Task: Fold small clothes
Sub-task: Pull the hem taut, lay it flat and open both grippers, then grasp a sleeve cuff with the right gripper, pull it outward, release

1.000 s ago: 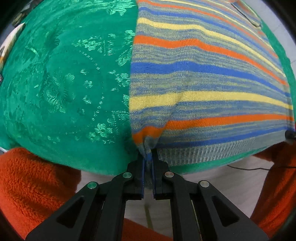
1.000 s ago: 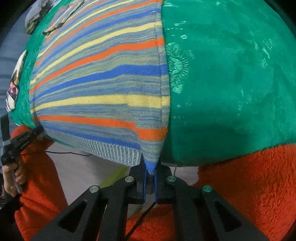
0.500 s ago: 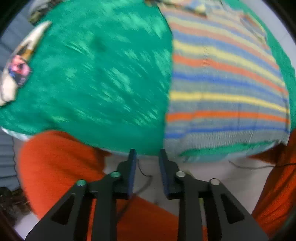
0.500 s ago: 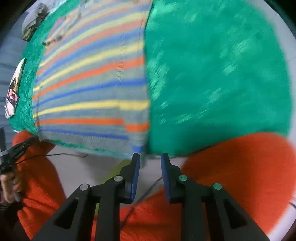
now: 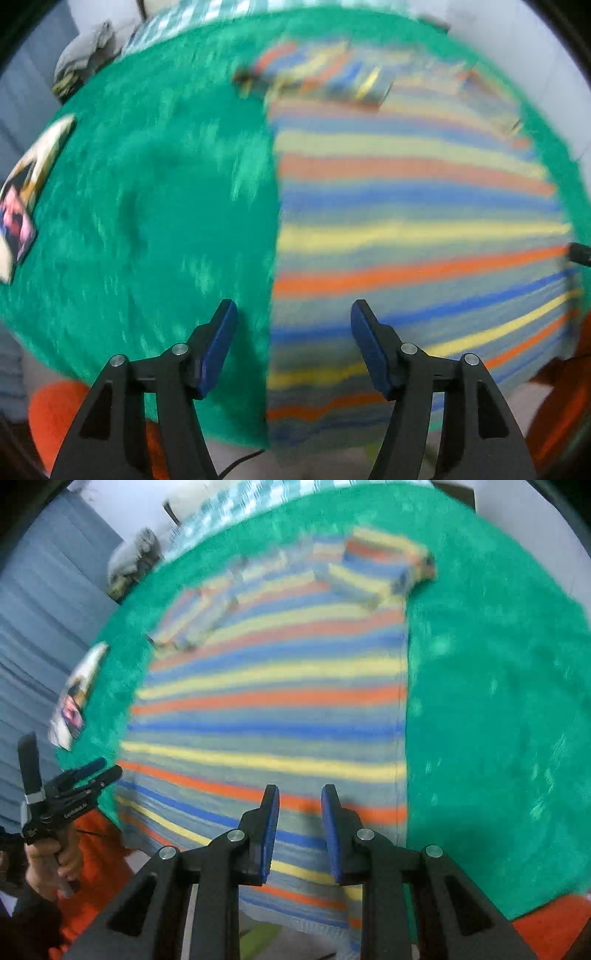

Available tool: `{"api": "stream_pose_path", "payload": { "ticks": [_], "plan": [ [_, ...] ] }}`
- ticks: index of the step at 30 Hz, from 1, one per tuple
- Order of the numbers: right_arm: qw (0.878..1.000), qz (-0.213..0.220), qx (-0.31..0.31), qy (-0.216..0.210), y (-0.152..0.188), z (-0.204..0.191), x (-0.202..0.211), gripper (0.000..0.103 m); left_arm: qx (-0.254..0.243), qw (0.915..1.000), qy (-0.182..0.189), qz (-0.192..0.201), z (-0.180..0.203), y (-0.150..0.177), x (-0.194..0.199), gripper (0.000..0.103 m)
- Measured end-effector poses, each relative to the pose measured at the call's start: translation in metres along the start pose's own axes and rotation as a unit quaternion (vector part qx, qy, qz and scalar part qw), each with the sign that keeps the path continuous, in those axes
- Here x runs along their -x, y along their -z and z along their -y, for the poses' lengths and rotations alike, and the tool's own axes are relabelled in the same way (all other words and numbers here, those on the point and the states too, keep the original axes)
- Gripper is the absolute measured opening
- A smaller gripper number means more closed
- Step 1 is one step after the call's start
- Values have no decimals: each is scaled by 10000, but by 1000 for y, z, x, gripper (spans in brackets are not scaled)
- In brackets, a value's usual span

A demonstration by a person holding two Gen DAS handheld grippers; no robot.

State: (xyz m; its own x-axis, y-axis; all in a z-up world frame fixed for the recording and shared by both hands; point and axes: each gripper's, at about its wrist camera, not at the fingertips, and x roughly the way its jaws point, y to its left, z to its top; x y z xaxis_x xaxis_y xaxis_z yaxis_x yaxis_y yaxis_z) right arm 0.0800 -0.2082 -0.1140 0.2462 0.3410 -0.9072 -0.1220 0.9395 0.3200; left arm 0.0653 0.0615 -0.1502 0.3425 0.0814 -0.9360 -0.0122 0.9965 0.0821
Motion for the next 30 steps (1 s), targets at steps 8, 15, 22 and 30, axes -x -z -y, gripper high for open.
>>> {"api": "stream_pose_path", "payload": {
  "ticks": [8,15,22,30],
  "plan": [
    [9983,-111,-563,134,43,29,-14,24,558,9980,192,-240,-41,37,7,85],
    [9979,164,-368,504,29,14,24,34,905,9940,218,576,-70,36,74,90],
    [9617,1640,1160,1865,-51,9,116,72,1676,9758,-374,1352,-107,43,85,95],
    [9300,1220,3112,1527,-131,-40,-14,71,1606,9778,-780,1099,-105,40,57,95]
  ]
}}
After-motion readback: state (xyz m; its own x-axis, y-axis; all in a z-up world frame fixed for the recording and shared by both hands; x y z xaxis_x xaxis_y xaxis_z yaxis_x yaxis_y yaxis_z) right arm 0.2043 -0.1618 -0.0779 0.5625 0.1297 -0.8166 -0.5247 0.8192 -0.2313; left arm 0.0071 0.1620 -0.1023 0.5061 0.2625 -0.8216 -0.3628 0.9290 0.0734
